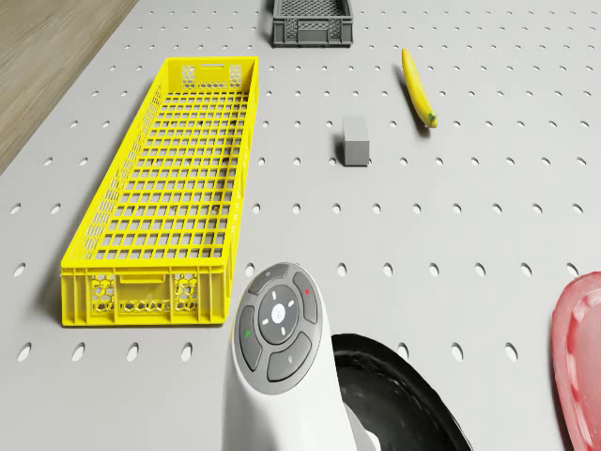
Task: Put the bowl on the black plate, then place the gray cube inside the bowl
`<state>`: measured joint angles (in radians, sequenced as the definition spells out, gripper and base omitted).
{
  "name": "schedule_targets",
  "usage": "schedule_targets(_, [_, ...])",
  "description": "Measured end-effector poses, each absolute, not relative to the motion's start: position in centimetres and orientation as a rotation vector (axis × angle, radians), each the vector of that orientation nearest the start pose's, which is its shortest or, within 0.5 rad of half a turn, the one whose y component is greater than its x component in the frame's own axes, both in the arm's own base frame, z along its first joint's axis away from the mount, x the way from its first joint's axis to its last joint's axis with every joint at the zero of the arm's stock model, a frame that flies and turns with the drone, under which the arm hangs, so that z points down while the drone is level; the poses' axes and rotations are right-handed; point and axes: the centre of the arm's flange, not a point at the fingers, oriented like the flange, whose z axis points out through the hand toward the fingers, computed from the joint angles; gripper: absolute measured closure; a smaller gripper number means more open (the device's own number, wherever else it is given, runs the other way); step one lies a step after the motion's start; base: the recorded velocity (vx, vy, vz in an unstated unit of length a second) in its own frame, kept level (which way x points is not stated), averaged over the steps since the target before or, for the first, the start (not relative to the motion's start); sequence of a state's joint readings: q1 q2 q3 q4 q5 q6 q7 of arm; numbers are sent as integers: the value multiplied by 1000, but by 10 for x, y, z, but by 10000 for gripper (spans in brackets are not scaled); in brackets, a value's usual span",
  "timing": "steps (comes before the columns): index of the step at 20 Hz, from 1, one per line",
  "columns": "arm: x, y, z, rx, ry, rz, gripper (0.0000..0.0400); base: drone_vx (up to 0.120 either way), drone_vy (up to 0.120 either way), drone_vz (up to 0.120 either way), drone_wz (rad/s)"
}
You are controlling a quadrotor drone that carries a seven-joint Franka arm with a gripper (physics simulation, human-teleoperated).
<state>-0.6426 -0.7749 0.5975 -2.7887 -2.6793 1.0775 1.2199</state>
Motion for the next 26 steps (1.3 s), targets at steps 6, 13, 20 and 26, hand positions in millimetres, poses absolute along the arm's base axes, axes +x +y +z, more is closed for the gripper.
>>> schedule_targets(6, [326, -11, 589, -1, -3, 789, 36, 0, 0, 87, 0])
schedule_targets(13, [326, -11, 585, -1, -3, 785, 6, 114, -63, 109, 0])
schedule_targets(20, [327, -10, 583, -1, -3, 784, 1, 120, -120, 0, 0])
schedule_targets(26, [327, -10, 583, -1, -3, 784, 0, 120, -27, 0, 0])
